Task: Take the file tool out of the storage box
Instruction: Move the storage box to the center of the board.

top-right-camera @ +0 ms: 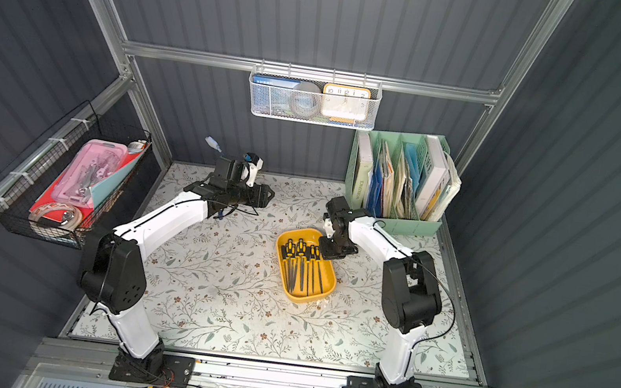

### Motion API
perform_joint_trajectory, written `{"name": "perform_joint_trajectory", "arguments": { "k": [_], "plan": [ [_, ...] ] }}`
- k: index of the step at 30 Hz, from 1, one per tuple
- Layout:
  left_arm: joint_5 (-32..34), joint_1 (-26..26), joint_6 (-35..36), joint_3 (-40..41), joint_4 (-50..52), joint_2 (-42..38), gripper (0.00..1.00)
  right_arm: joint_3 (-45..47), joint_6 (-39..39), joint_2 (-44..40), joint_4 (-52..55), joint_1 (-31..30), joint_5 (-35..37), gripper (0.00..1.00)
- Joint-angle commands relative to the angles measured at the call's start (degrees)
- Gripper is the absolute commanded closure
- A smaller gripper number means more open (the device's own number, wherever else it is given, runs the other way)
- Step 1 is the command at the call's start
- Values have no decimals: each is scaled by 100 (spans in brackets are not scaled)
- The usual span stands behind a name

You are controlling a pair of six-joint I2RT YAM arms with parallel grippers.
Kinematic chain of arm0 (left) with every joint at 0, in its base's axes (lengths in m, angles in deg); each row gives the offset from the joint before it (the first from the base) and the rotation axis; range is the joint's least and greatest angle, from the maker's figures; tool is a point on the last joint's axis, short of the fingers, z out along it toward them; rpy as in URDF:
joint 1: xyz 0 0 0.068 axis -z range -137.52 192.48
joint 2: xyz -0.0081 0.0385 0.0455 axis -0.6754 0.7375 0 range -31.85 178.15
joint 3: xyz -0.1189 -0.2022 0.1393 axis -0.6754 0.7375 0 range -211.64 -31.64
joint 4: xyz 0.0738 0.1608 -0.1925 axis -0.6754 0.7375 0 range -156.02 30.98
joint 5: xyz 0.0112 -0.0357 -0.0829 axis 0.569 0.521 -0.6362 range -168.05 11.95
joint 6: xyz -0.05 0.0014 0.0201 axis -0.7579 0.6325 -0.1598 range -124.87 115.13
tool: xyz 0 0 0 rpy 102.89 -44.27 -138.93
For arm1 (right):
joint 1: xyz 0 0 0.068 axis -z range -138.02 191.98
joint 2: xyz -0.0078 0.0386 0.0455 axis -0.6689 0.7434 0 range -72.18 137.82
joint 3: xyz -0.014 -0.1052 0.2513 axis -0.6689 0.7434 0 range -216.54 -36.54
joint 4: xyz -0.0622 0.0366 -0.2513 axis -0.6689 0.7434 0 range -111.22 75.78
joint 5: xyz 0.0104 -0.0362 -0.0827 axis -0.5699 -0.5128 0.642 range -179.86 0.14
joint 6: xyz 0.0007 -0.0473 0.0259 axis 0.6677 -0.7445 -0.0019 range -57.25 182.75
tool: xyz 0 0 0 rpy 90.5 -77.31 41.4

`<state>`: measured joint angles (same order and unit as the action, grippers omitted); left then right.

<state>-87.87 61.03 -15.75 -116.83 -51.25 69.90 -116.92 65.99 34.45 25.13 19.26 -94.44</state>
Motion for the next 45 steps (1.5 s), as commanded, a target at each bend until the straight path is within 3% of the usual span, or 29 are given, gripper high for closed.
{"name": "perform_joint_trajectory", "arguments": {
  "k": [1, 8, 14, 29, 32, 36, 39, 45],
  "plan": [
    [-9, 9, 116, -148, 67, 81, 33, 408, 490, -526, 126, 246, 433, 100],
    [-66, 9, 138, -144, 66, 125, 33, 1360, 552, -1382, 50, 1125, 401, 100],
    [-72, 9, 143, -142, 44, 147, 32, 1855, 5, -1843, -171, 1890, 531, 100],
    [-15, 9, 143, -136, 156, 89, 31, 672, -957, -785, 469, 2783, 196, 99],
    [42, 4, 119, -81, 169, 46, 31, 627, -968, -773, 495, 2829, 168, 91],
    [28, 0, 80, -61, 124, 12, 29, 623, -911, -845, 400, 2825, 50, 68],
    [-40, 0, 33, -101, 97, 19, 28, 415, -751, -964, 471, 2815, 80, 58],
    [-90, -9, -136, -99, -58, -42, 27, 298, 190, -1642, 42, 2590, 2, 53]
  ]
}}
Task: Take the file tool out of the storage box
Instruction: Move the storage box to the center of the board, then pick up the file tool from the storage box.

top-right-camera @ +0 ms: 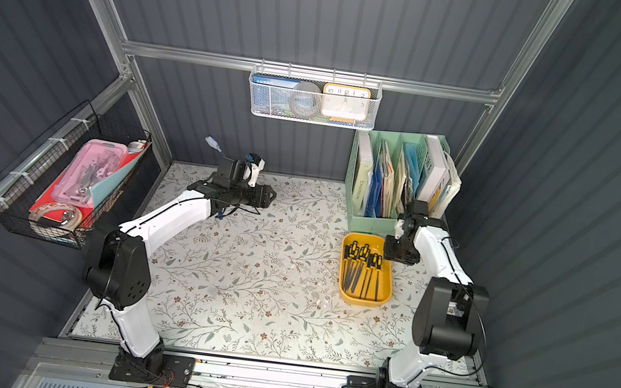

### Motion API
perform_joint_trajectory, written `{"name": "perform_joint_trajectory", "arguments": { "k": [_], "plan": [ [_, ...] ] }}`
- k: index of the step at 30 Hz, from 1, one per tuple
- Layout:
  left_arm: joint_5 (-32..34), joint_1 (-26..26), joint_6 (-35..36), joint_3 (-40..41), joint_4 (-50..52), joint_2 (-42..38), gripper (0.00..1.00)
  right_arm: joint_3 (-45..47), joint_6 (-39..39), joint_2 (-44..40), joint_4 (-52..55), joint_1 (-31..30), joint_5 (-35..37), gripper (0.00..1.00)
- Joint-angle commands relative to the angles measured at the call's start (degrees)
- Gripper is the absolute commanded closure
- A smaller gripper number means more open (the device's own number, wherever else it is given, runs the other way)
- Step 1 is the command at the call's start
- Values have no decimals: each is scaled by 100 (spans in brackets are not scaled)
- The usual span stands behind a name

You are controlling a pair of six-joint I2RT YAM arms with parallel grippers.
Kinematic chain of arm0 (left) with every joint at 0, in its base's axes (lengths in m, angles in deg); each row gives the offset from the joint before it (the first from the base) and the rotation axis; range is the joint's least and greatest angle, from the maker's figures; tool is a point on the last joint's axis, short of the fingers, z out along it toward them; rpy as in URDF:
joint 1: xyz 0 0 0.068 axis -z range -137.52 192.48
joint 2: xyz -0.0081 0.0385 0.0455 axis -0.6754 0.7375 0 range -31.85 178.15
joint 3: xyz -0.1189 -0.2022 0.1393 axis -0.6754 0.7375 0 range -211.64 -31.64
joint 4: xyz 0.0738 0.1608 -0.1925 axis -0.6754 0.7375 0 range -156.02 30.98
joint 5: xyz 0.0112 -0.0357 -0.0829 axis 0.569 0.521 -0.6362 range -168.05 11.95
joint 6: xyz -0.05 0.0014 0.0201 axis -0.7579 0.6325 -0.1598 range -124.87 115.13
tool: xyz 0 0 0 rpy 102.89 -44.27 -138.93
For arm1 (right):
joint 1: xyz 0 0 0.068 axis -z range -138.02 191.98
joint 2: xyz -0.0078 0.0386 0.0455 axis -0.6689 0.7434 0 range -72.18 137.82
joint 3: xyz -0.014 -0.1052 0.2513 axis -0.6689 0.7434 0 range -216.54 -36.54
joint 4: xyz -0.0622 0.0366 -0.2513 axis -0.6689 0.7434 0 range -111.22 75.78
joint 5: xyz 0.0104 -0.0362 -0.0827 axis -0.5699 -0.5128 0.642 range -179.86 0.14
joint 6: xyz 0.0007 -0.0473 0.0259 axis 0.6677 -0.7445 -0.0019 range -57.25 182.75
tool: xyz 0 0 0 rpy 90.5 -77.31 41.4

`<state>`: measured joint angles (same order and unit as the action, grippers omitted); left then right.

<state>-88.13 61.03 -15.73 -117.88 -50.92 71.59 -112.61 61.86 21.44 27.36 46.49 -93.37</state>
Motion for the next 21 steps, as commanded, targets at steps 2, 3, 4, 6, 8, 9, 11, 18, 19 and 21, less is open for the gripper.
{"name": "perform_joint_trajectory", "arguments": {
  "k": [2, 3, 4, 6, 8, 9, 11, 18, 19, 21],
  "plan": [
    [-95, -13, -204, 10, -146, -194, 27, -99, 1117, -393, -406, -197, -346, 53],
    [-116, -9, -228, 10, -189, -176, 27, -140, 1305, -358, -439, -272, -521, 54],
    [-146, -9, -250, 10, -216, -158, 27, -174, 1459, -288, -446, -419, -486, 54],
    [-156, -9, -268, -3, -256, -141, 27, -261, 1593, -91, -437, -747, -154, 54],
    [-147, -9, -348, 16, -325, -154, 27, -435, 1695, 213, -330, -976, 160, 54],
    [-126, -10, -413, 19, -354, -157, 27, -580, 1768, 435, -176, -1029, 229, 54],
    [-116, -13, -444, 17, -359, -176, 27, -889, 1815, 801, 93, -1064, 334, 54],
    [-53, -18, -436, 94, -377, -252, 27, -1393, 1852, 1550, 254, -1137, 819, 54],
    [-55, -25, -428, 89, -371, -240, 27, -1431, 1838, 1623, 288, -1145, 836, 54],
    [-51, -26, -415, 73, -343, -213, 27, -1493, 1803, 1758, 320, -1159, 835, 54]
  ]
}}
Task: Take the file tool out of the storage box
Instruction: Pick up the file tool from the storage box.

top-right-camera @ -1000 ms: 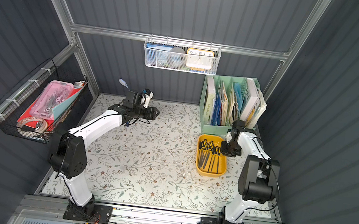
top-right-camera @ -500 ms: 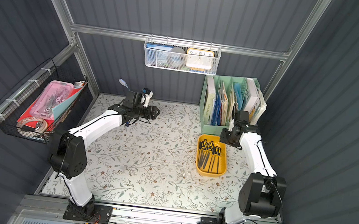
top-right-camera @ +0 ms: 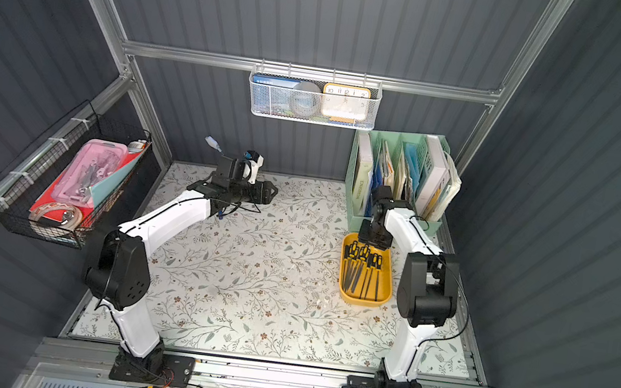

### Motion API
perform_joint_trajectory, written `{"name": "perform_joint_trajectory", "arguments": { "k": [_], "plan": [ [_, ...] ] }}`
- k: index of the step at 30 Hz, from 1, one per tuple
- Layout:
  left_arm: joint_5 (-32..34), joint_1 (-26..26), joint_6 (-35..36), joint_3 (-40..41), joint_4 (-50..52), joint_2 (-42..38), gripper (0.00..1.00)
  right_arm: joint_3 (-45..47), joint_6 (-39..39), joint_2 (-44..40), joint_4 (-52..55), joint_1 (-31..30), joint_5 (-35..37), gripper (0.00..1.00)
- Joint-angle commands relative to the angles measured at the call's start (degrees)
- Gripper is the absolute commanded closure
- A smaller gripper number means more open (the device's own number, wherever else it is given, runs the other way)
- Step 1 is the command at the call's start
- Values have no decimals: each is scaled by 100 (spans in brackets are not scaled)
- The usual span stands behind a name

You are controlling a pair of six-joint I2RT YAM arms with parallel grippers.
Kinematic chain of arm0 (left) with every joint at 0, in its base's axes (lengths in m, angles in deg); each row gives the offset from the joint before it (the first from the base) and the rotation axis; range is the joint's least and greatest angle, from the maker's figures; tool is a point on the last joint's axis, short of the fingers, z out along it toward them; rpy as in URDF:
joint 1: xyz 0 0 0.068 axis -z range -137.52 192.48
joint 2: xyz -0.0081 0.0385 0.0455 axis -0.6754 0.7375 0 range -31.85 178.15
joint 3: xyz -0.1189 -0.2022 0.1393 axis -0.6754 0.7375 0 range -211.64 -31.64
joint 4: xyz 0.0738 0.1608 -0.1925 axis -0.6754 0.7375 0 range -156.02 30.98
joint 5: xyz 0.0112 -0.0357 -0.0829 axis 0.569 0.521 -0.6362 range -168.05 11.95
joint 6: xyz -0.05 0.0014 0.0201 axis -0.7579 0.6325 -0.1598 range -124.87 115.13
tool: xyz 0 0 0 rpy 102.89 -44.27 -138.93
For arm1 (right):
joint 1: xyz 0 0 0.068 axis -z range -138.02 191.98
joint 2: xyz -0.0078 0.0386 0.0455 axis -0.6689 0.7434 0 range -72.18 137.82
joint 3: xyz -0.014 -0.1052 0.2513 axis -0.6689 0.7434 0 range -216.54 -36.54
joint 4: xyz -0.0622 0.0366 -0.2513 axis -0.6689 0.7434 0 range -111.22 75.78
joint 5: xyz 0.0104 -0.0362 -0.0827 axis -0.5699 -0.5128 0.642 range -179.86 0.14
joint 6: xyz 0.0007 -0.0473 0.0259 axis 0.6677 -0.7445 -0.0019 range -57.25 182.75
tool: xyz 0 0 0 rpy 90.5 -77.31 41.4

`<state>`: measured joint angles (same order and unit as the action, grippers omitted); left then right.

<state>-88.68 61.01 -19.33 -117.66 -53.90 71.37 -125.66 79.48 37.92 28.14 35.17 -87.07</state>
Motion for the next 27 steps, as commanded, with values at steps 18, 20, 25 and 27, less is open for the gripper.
{"name": "perform_joint_trajectory", "arguments": {
  "k": [18, 20, 25, 27],
  "plan": [
    [44, -24, -31, 24, -17, -100, 26, -279, 6, 790, 165, -97, 181, 60],
    [55, -24, -31, 15, 5, -109, 26, -290, 6, 832, 154, -109, 173, 61],
    [96, -33, -22, 32, 34, -142, 26, -283, 41, 882, 159, -110, 155, 71],
    [109, -33, -13, 23, 43, -144, 26, -276, 41, 892, 153, -112, 129, 77]
  ]
}}
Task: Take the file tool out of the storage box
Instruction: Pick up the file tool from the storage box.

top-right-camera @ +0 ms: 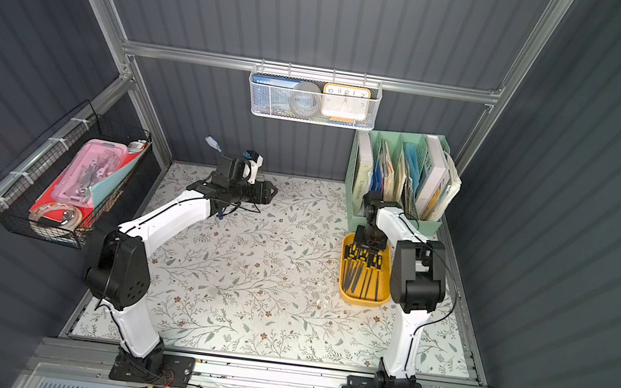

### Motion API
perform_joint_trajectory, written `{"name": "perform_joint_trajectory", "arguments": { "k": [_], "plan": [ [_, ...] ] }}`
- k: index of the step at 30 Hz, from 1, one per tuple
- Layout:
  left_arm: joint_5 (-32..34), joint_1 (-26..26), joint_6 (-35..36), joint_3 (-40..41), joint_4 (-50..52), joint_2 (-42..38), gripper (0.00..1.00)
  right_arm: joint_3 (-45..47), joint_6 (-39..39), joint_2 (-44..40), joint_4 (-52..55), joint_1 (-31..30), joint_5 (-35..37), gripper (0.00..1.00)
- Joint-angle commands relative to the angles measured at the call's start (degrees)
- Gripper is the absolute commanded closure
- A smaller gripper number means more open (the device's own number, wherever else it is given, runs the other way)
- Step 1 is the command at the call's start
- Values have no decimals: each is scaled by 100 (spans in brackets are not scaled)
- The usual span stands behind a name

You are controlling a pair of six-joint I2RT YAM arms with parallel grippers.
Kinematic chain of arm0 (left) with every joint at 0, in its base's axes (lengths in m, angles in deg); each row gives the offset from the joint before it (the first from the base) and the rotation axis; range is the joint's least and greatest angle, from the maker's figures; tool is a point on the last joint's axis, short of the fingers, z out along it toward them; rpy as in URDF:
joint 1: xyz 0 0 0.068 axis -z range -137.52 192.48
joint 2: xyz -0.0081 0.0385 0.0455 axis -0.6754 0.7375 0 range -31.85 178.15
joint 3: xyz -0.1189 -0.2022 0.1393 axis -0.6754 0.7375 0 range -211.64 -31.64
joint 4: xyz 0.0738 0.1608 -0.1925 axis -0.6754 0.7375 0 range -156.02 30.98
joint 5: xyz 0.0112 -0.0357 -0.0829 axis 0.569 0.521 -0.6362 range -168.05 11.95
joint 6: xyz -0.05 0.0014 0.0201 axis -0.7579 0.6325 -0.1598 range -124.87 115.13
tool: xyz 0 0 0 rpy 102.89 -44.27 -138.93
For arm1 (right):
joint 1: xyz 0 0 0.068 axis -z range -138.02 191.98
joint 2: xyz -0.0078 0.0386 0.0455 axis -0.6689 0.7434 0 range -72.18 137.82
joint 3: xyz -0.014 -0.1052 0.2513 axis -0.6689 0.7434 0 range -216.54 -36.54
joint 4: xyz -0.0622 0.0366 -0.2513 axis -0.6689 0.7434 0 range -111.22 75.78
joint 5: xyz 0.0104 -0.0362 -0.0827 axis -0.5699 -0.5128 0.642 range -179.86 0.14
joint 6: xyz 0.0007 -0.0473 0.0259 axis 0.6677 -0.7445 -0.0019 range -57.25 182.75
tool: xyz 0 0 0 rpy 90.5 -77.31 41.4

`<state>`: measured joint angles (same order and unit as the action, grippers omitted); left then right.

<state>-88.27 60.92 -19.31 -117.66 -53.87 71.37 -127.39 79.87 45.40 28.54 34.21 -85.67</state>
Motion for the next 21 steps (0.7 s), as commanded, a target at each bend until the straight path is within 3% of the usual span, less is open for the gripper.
{"name": "perform_joint_trajectory", "arguments": {
  "k": [1, 17, 21],
  "plan": [
    [64, -24, -20, 24, 42, -132, 26, -104, 1, 159, 130, -19, -24, 79],
    [84, -43, -6, 121, 50, -245, 26, -36, 28, 279, 126, -14, -111, 74],
    [85, -51, -4, 125, 60, -276, 26, -56, 65, 196, 192, -15, -112, 88]
  ]
}}
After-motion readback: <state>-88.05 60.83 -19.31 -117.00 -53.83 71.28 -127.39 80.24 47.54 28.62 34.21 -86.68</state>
